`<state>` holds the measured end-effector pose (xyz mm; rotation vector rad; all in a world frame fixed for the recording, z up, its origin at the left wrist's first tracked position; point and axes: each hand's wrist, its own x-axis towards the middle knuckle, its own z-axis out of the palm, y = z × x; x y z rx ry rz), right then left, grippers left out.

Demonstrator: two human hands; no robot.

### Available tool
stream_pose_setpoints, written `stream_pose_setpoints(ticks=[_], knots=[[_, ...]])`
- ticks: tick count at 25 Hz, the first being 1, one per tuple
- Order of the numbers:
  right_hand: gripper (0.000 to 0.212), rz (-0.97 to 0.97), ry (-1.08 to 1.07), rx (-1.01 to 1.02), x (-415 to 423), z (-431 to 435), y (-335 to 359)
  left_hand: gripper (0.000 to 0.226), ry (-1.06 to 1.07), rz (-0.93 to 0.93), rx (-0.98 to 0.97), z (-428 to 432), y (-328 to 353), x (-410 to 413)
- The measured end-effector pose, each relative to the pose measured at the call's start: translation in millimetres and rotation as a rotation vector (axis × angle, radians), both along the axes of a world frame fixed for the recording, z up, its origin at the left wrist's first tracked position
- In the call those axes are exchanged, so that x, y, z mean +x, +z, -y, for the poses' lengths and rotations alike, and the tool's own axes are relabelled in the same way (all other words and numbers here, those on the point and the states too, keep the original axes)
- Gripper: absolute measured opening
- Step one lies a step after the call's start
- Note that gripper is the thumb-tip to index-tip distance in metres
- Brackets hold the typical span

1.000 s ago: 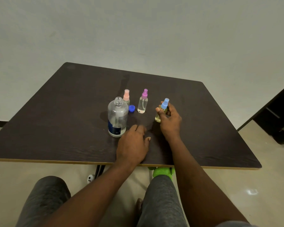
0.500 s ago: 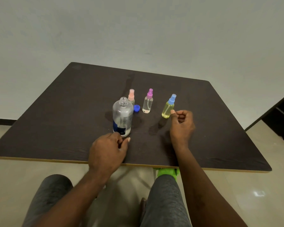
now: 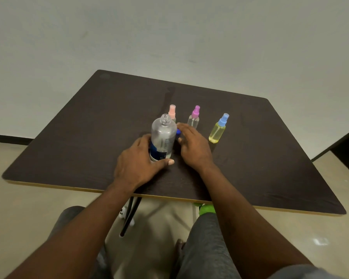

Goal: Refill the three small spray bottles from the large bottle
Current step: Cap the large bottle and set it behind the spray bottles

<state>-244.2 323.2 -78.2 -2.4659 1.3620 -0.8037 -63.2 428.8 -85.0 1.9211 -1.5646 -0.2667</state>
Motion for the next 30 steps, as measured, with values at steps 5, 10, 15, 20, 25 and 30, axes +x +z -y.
stream_pose_setpoints(ticks=[5, 10, 15, 20, 25, 30], knots=[[0.044, -0.075, -0.097, 0.030, 10.4, 13.2, -0.9, 0.084, 0.022, 0.072, -0.032, 0.5, -5.1, 0.9], [0.014, 0.012, -0.142, -0.041, 7.7, 6.3, -4.9, 0.084, 0.024, 0.066, -0.065, 2.0, -8.7, 1.8], [0.016, 0.400, -0.214, -0.027, 2.9, -21.0, -5.0, 0.088, 0.019, 0.055, -0.071, 2.3, -10.3, 2.8], [0.019, 0.970, -0.143, 0.382, -1.5, -49.4, 3.7, 0.084, 0.024, 0.057, -0.095, 2.5, -10.0, 2.9], [0.027, 0.865, 0.053, 0.248, 11.1, -59.6, 51.7, 0.081, 0.022, 0.053, -0.088, 1.4, -9.2, 3.1], [0.029, 0.574, 0.040, 0.081, 20.0, -50.5, 90.9, 0.081, 0.017, 0.021, -0.095, -0.5, -7.7, 2.5]])
